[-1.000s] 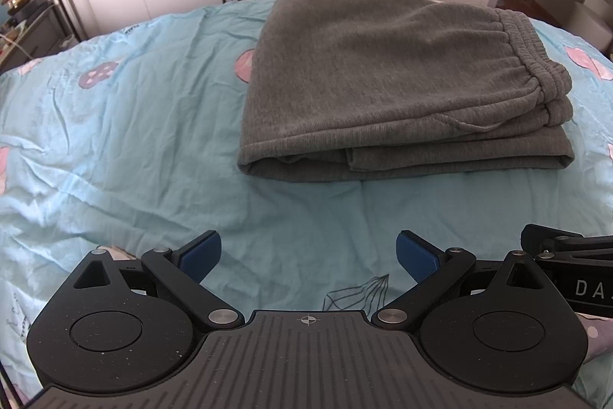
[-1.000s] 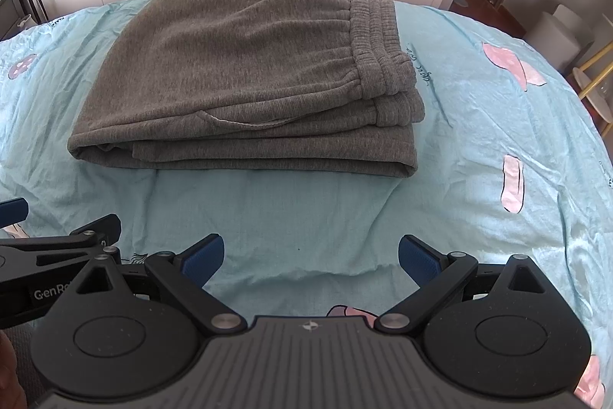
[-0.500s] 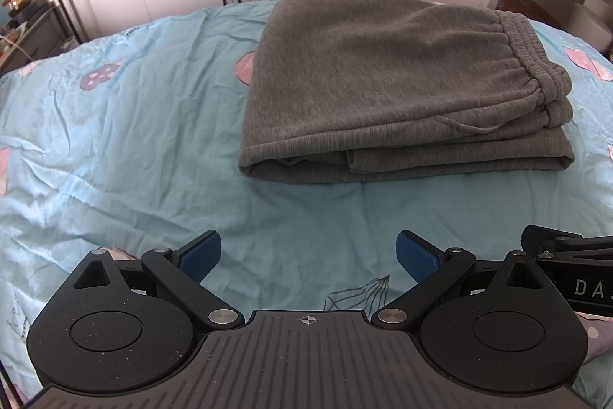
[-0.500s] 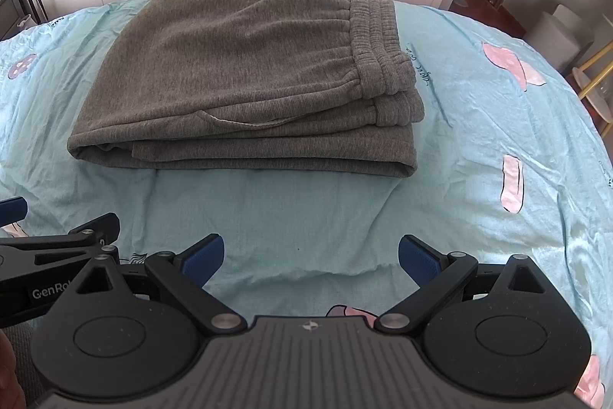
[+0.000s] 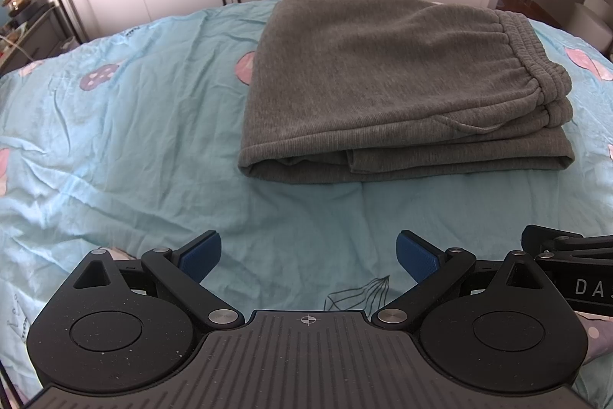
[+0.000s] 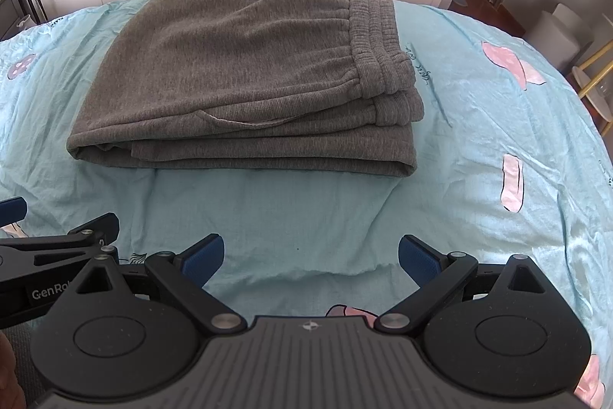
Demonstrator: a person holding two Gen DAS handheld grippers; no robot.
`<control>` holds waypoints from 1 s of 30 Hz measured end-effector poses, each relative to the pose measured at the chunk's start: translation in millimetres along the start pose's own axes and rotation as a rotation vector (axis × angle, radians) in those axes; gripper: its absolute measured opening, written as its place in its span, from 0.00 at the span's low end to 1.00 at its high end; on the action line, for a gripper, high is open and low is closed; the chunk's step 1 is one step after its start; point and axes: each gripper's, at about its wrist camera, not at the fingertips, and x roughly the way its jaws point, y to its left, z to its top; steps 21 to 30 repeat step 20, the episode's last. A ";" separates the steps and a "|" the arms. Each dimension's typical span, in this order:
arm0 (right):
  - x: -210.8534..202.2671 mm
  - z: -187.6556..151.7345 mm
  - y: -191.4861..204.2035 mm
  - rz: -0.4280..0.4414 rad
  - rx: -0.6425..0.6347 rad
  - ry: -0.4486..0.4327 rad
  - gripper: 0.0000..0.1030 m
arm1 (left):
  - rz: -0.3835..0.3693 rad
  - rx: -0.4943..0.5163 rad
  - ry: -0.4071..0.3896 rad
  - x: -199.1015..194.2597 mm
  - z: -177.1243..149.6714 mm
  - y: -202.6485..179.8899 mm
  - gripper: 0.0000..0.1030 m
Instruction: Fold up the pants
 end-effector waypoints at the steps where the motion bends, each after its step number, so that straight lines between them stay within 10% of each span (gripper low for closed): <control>1: 0.0 0.0 0.1 0.000 -0.001 0.000 0.95 | 0.002 0.001 -0.001 -0.1 0.0 -0.2 0.98; 30: 0.8 -0.5 -0.1 -0.004 -0.002 -0.002 0.95 | -0.001 -0.015 -0.071 -9.5 -1.0 1.5 0.98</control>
